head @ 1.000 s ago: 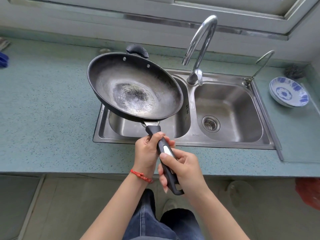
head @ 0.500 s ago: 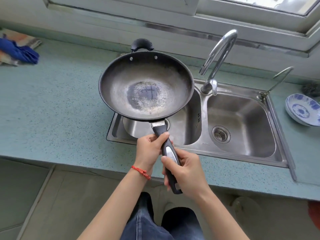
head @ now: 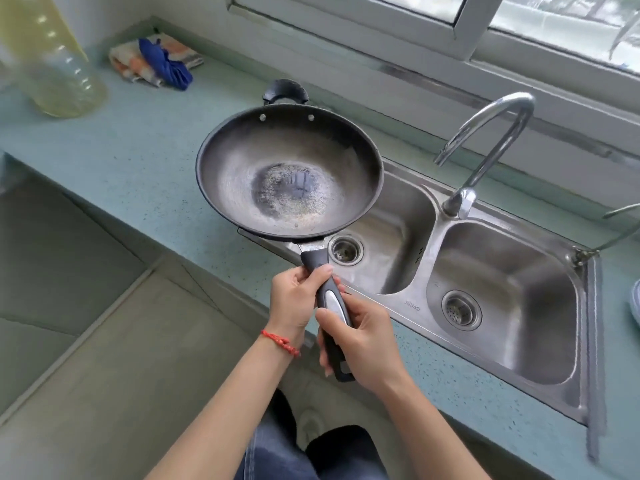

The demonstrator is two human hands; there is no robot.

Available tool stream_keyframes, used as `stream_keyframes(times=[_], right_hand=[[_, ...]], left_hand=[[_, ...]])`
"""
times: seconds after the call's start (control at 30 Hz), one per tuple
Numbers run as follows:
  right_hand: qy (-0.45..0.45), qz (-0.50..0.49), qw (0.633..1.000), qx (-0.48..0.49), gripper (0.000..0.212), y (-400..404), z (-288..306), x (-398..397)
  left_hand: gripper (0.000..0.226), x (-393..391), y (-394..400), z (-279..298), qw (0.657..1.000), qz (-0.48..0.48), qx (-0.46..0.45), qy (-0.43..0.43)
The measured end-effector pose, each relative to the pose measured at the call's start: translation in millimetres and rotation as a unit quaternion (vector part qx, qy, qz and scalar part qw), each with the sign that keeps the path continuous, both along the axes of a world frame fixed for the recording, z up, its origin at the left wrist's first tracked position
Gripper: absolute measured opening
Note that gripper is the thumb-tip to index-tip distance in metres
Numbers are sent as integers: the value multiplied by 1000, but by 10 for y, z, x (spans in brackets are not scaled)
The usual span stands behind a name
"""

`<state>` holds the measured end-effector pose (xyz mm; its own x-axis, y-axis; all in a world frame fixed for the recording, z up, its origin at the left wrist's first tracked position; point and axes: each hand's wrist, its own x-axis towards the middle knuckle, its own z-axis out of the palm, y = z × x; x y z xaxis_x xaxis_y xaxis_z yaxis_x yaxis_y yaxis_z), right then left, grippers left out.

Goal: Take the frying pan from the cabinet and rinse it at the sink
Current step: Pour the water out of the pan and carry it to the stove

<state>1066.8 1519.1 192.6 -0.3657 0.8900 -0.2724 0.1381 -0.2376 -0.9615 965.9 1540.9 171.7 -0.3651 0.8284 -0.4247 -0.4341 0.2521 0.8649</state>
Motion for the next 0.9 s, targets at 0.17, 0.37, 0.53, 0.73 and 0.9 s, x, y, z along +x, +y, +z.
stream_keyframes(times=[0.17, 0.37, 0.53, 0.73, 0.9], right_hand=[[5, 70, 997, -10, 23, -160, -3, 18], [11, 157, 987, -19, 24, -390, 12, -193], [12, 239, 971, -19, 26, -670, 58, -503], [9, 328, 945, -2, 29, -1146, 142, -1077], [-2, 385, 923, 13, 27, -1682, 208, -1649]], left_hand=[[25, -3, -307, -17, 997, 79, -9, -5], [28, -204, -723, 24, 985, 175, -13, 5], [24, -492, -1160, 98, 968, 250, -6, 7], [18, -1021, -1812, 123, 944, 330, -10, 0], [19, -1544, -2474, 137, 925, 379, -15, 9]])
